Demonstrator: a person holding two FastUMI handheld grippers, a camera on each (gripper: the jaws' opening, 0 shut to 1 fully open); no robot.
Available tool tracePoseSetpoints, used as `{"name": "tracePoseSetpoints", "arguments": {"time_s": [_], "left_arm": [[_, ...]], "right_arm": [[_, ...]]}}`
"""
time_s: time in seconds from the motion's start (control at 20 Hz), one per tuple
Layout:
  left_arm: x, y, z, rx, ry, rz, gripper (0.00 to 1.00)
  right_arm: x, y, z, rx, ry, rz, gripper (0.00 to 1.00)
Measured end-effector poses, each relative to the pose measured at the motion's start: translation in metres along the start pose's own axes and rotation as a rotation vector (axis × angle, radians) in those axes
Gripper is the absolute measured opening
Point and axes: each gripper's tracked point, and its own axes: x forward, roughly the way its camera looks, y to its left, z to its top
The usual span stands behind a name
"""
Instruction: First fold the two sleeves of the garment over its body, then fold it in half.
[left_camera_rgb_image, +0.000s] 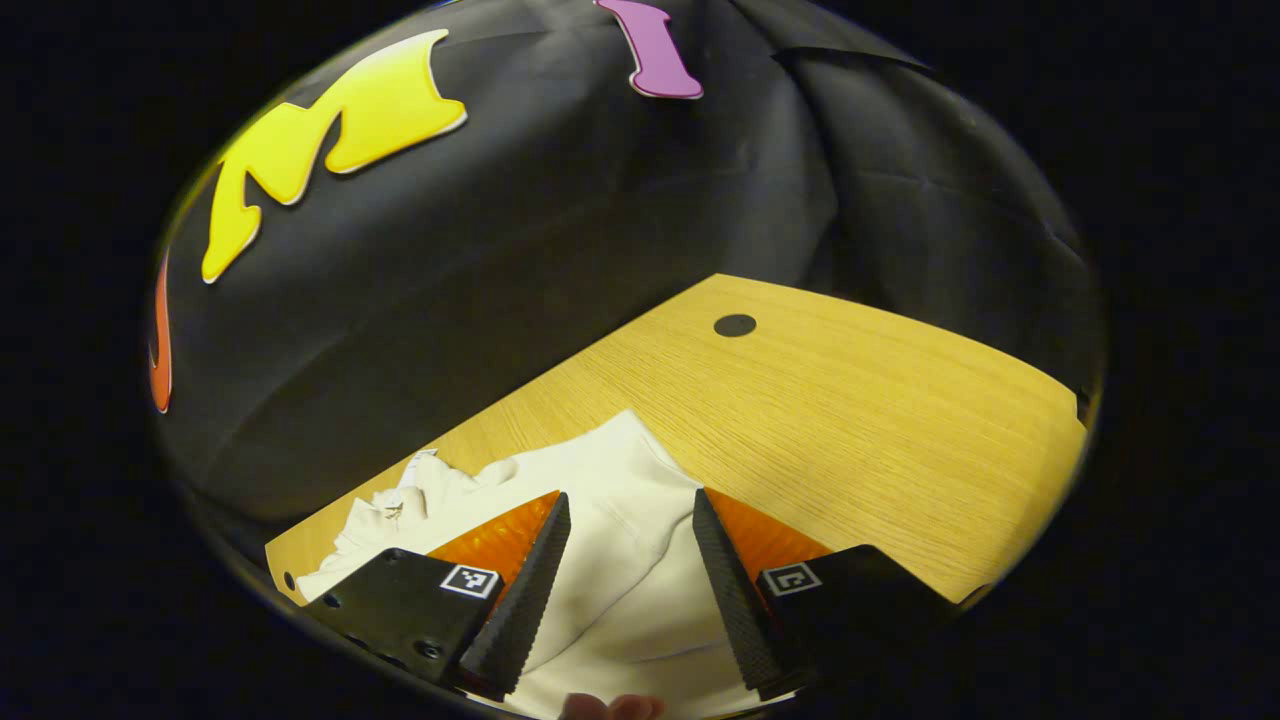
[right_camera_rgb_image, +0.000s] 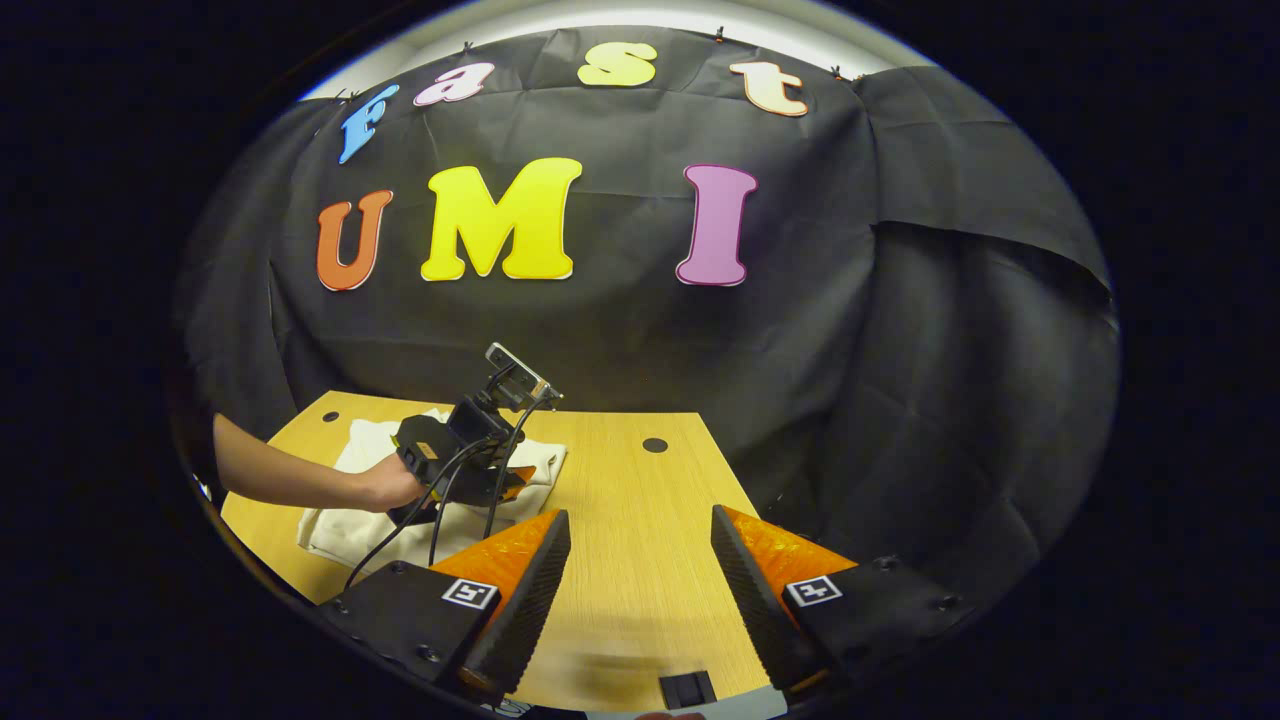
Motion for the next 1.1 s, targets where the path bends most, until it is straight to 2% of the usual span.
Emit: {"name": "tracePoseSetpoints", "arguments": {"time_s": [0.15, 0.45, 0.65, 0.8, 0.95, 1.1], "left_arm": [[-0.041, 0.024, 0.011, -0.082, -0.044, 0.050, 0.90], [-0.161, 0.078, 0.026, -0.250, -0.138, 0.163, 0.90], [-0.224, 0.112, 0.012, -0.327, -0.173, 0.240, 0.91], [-0.262, 0.129, -0.025, -0.385, -0.137, 0.263, 0.91], [-0.285, 0.135, -0.082, -0.474, -0.040, 0.238, 0.91], [-0.301, 0.134, -0.140, -0.534, 0.077, 0.195, 0.91]], "right_arm": [[0.014, 0.025, 0.015, -0.002, -0.028, 0.055, 0.89], [0.035, 0.092, 0.041, -0.018, -0.081, 0.194, 0.89], [0.044, 0.135, 0.039, -0.004, -0.077, 0.276, 0.89], [0.049, 0.157, 0.026, -0.001, -0.043, 0.318, 0.90], [0.058, 0.168, 0.001, 0.026, 0.036, 0.341, 0.90], [0.072, 0.164, -0.034, 0.044, 0.148, 0.321, 0.90]]}}
